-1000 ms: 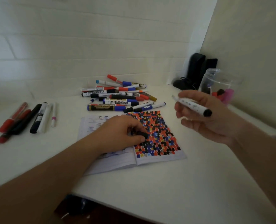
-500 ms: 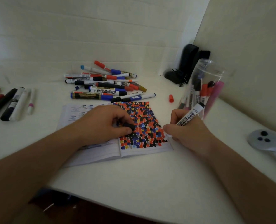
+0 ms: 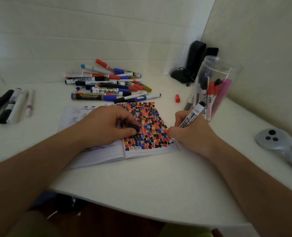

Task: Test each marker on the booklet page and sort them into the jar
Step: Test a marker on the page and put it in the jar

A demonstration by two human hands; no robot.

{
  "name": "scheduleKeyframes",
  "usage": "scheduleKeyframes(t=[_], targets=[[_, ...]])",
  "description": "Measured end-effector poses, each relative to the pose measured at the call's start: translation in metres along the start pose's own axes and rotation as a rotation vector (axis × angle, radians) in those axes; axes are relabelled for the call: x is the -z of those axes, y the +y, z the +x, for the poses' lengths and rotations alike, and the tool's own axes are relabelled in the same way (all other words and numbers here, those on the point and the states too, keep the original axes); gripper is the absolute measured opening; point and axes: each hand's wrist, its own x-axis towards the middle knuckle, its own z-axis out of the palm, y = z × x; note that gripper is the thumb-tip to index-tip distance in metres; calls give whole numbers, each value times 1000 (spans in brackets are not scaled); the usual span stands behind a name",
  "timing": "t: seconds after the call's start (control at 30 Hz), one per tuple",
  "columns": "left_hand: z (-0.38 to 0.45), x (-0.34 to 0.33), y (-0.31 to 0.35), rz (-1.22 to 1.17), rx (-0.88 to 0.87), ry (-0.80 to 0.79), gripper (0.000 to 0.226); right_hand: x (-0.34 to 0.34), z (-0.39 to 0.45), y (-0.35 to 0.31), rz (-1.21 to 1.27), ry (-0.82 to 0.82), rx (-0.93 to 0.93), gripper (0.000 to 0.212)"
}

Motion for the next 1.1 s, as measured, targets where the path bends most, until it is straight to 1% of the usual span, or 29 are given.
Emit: scheduleKeyframes(t=[0.1,0.23,0.43,0.57,0.7,0.83,0.97,1.1], targets=[[-1,0,1,-21,2,1,20,1,1,0,18,4,-11,38],[-2,1,2,-27,-3,-3,19,2,1,2,107,-9,-29,36],[-1,0,1,-17,-1,5,21,-1,1,2,6,-23,4,36],[0,0,0,-20,-2,2,21,0,2,3,21,-9,13,40],[0,0,0,-13,3,2,22,0,3,7,75,-6,0,37],[-1,-1,-1,-12,2,6,23,-2,1,5,18,-11,25,37],[0,-1,-1,-13,-4,9,22,1,0,3,22,-48,24,37],[0,-2,-2,-18,-11,17,20,2,3,4,128,6,-15,40]])
